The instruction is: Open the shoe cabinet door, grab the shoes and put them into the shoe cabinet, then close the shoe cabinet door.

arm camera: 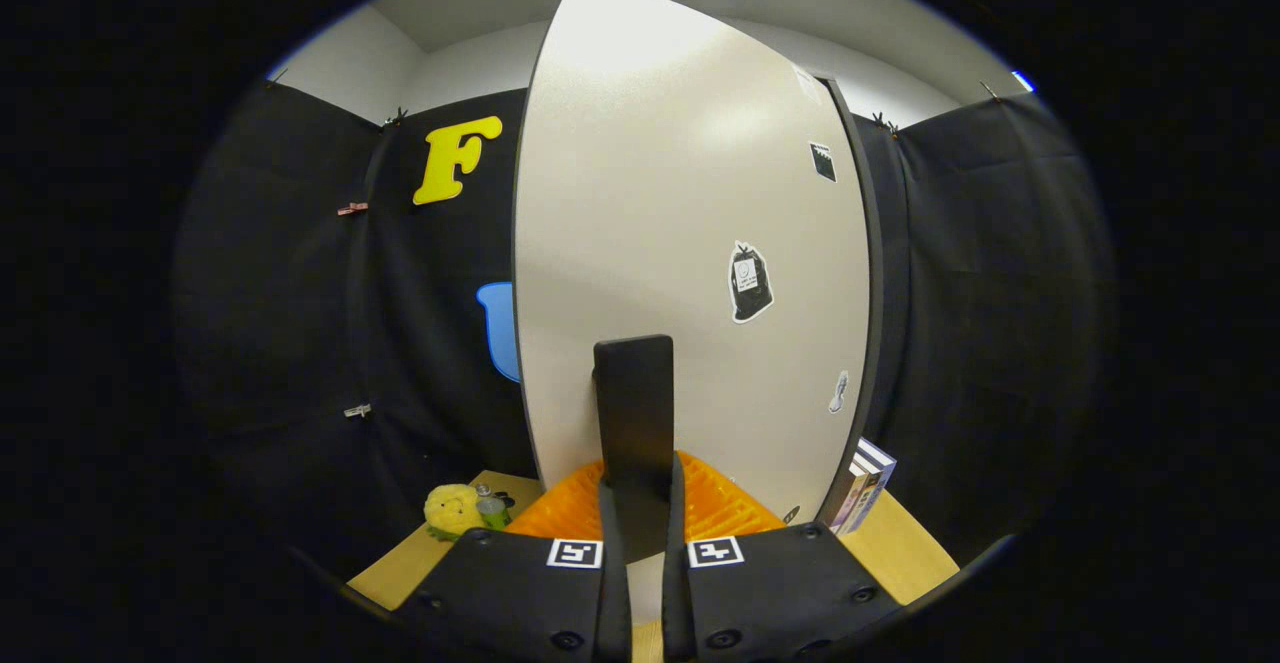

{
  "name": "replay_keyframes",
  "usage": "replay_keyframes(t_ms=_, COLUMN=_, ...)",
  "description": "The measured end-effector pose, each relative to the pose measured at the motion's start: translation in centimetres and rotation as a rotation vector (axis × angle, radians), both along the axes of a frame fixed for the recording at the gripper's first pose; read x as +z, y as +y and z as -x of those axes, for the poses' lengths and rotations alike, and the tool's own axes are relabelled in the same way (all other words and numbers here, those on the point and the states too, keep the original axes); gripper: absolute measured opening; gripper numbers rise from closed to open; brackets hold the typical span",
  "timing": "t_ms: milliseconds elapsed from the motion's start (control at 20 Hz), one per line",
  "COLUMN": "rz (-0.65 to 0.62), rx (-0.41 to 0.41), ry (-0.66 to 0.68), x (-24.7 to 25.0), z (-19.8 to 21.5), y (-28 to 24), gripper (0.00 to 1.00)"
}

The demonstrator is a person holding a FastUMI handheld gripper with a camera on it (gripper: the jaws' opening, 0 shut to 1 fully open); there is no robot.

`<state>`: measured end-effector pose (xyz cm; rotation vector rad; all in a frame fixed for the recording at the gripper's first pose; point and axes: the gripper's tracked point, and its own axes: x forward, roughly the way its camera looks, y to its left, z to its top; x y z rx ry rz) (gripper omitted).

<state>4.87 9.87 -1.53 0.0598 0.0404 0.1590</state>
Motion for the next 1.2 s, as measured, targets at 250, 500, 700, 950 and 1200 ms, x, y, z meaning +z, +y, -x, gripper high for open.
replay_keyframes(t_ms=250, rz=-0.005, rx=-0.017, ry=0.005, x=-0.2, z=2.2, y=-3.5, gripper=0.16)
replay_keyframes(t_ms=500, rz=0.008, rx=0.011, ry=-0.007, x=-0.2, z=3.7, y=-6.4, gripper=0.16)
replay_keyframes(t_ms=700, rz=0.012, rx=0.042, ry=-0.005, x=-0.3, z=4.3, y=-8.3, gripper=0.16)
replay_keyframes(t_ms=950, rz=-0.002, rx=0.036, ry=0.001, x=-0.3, z=4.8, y=-10.6, gripper=0.15)
replay_keyframes(t_ms=1200, rz=-0.009, rx=0.021, ry=0.001, x=-0.4, z=5.0, y=-13.4, gripper=0.15)
